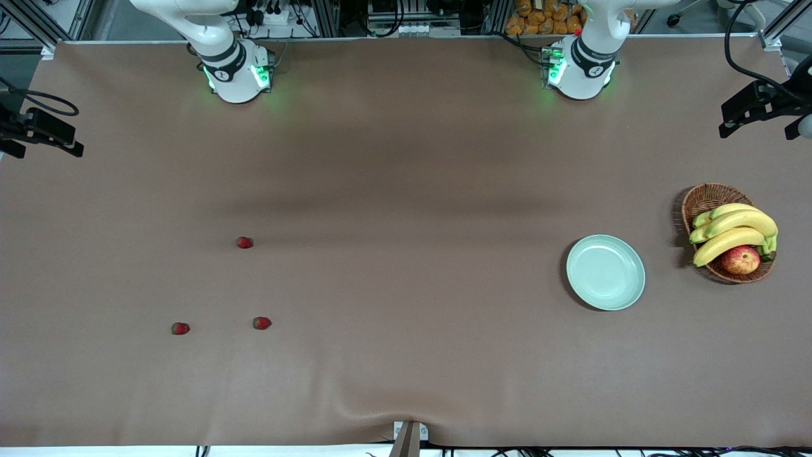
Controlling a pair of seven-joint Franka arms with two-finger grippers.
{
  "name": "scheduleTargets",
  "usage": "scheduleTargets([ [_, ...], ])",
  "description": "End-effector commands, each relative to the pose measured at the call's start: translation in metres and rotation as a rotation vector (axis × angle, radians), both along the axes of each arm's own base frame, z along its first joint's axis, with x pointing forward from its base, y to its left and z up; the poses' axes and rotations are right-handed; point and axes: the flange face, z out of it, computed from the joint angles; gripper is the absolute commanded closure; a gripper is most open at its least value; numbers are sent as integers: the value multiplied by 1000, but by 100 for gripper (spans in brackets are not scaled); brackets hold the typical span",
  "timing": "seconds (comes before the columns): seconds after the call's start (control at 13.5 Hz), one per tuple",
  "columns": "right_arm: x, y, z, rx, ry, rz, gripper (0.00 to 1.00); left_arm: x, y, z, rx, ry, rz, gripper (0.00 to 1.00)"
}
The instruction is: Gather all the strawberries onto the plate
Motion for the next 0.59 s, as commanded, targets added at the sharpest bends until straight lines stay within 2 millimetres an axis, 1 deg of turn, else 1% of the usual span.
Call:
scheduleTargets([
  [0.0, -1, 3, 4, 7, -9, -10, 0, 2, 1, 4, -21, -20, 0, 0],
  [0.15, -1, 4, 3, 7, -5, -7, 0, 1, 0, 5, -21, -21, 0, 0],
  [0.37, 5, 10, -8, 7, 14, 4, 0, -3, 0, 9, -21, -26, 0, 0],
  [0.45, 8, 10, -13, 7, 25, 4, 0, -3, 0, 10, -21, -28, 0, 0],
  [0.52, 12, 15, -22, 7, 42, 11, 0, -4, 0, 10, -21, -29, 0, 0],
])
